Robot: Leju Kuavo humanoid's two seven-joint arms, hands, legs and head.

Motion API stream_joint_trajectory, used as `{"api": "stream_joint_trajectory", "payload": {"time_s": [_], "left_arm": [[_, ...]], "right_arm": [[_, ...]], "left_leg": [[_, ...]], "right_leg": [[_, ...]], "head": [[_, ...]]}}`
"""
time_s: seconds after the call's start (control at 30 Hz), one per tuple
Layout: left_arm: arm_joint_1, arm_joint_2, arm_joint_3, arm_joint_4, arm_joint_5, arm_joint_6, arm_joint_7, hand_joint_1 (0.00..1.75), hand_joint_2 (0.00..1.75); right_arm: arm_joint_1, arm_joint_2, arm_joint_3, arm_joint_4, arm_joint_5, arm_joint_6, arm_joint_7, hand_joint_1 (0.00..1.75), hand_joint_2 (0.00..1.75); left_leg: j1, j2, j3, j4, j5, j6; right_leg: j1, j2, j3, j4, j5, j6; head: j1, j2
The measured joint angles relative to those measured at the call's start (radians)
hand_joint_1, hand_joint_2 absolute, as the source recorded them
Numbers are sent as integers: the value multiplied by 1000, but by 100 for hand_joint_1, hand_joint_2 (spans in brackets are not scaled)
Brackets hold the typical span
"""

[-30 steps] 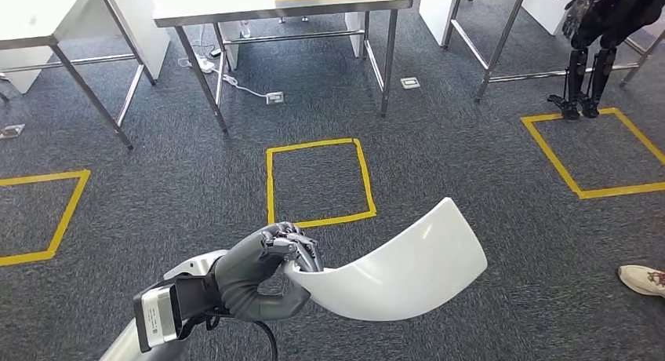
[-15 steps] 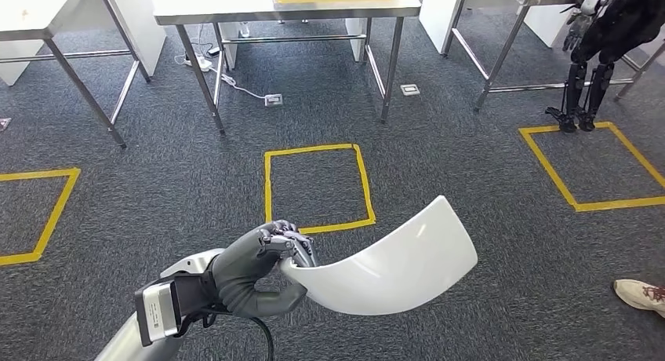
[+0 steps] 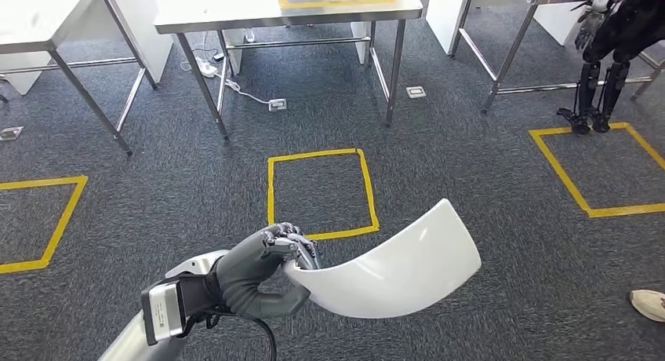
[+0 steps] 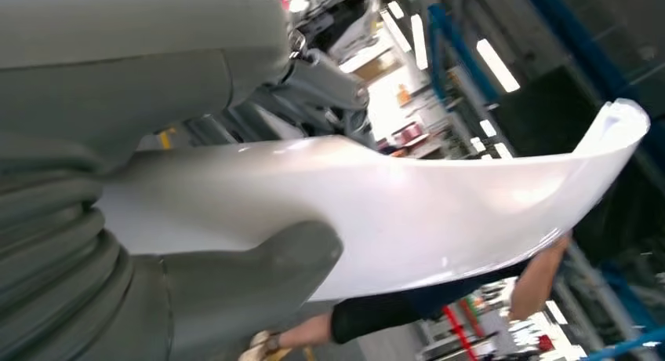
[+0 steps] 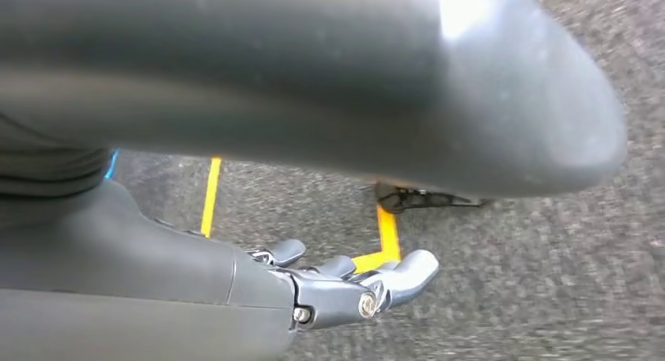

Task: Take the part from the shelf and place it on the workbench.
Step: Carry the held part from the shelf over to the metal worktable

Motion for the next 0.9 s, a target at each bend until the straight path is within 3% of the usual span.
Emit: {"api": "stream_joint_trajectory", "payload": {"time_s": [0.1,0.13,0.17,0.2,0.27,0.3,0.33,0.43,0.5,0.6,0.63,0.67,0.7,0.77,0.8,0.83,0.9], "left_arm": [[2,2,0,1,0,0,0,175,175],[4,4,0,1,0,0,0,175,175],[6,5,0,1,0,0,0,175,175],[7,6,0,1,0,0,0,175,175],[8,7,0,1,0,0,0,175,175],[8,8,0,1,0,0,0,175,175],[9,8,1,0,0,0,1,175,175],[9,9,1,-2,0,0,1,175,175],[8,7,1,-5,0,0,1,175,175],[9,6,1,-6,0,0,1,175,175],[10,6,1,-6,0,0,1,175,175],[10,6,1,-6,0,0,1,175,175],[10,6,1,-6,0,0,1,175,175],[10,6,1,-6,0,0,1,175,175],[9,6,1,-6,0,-1,1,175,175],[8,6,1,-6,0,-1,2,175,175],[6,6,1,-6,0,-2,3,175,175]], "right_arm": [[1,0,0,0,1,0,1,0,0],[1,0,0,0,2,0,1,0,0],[2,0,0,0,2,0,1,0,0],[2,0,0,0,2,0,1,0,0],[2,1,0,0,0,0,2,0,0],[2,2,0,0,-1,0,4,0,0],[1,3,-1,0,-2,0,7,0,0],[1,4,-2,0,-4,0,14,0,0],[-3,4,-3,0,-5,1,15,0,0],[-5,4,-5,0,-6,0,20,0,0],[-4,4,-5,0,-5,0,24,0,0],[-3,3,-5,0,-4,-1,30,0,0],[-3,3,-5,0,-3,-1,37,0,0],[-2,3,-5,0,1,0,50,0,0],[-2,3,-5,0,2,1,53,0,0],[-2,3,-5,0,4,1,55,0,0],[0,3,-5,0,7,2,57,0,0]], "left_leg": [[1,3,-107,172,-72,-7],[1,3,-135,203,-79,-7],[1,3,-146,200,-66,-6],[0,4,-139,159,-33,-3],[-4,7,-96,25,55,9],[-7,9,-80,-27,76,14],[-11,11,-71,-56,87,19],[-11,9,-55,-72,84,37],[-6,7,-36,-78,79,47],[-4,7,-16,-81,60,55],[-4,6,-8,-81,53,55],[-3,4,0,-81,45,54],[-3,3,11,-81,37,52],[-2,2,34,-81,17,45],[-2,0,43,-80,8,40],[-3,-3,47,-81,1,33],[-5,-9,56,-81,-6,20]], "right_leg": [[1,0,16,-1,-16,-8],[2,0,22,-1,-22,-8],[2,1,30,-1,-29,-8],[3,1,40,-1,-36,-7],[4,1,60,-1,-53,-3],[5,1,66,-2,-60,2],[5,1,69,-3,-65,8],[5,-1,76,9,-65,26],[5,0,49,72,-69,34],[3,2,-72,246,-132,47],[2,2,-106,279,-149,50],[2,2,-125,283,-148,51],[1,2,-127,253,-123,52],[-1,1,-94,124,-25,51],[0,1,-76,65,9,46],[2,2,-64,26,30,39],[6,0,-57,8,28,21]], "head": [[-6,0],[-7,0],[-8,0],[-8,0],[-9,0],[-10,0],[-11,0],[-11,0],[-8,0],[-4,0],[-3,0],[-3,0],[-2,0],[0,0],[1,0],[2,0],[2,0]]}}
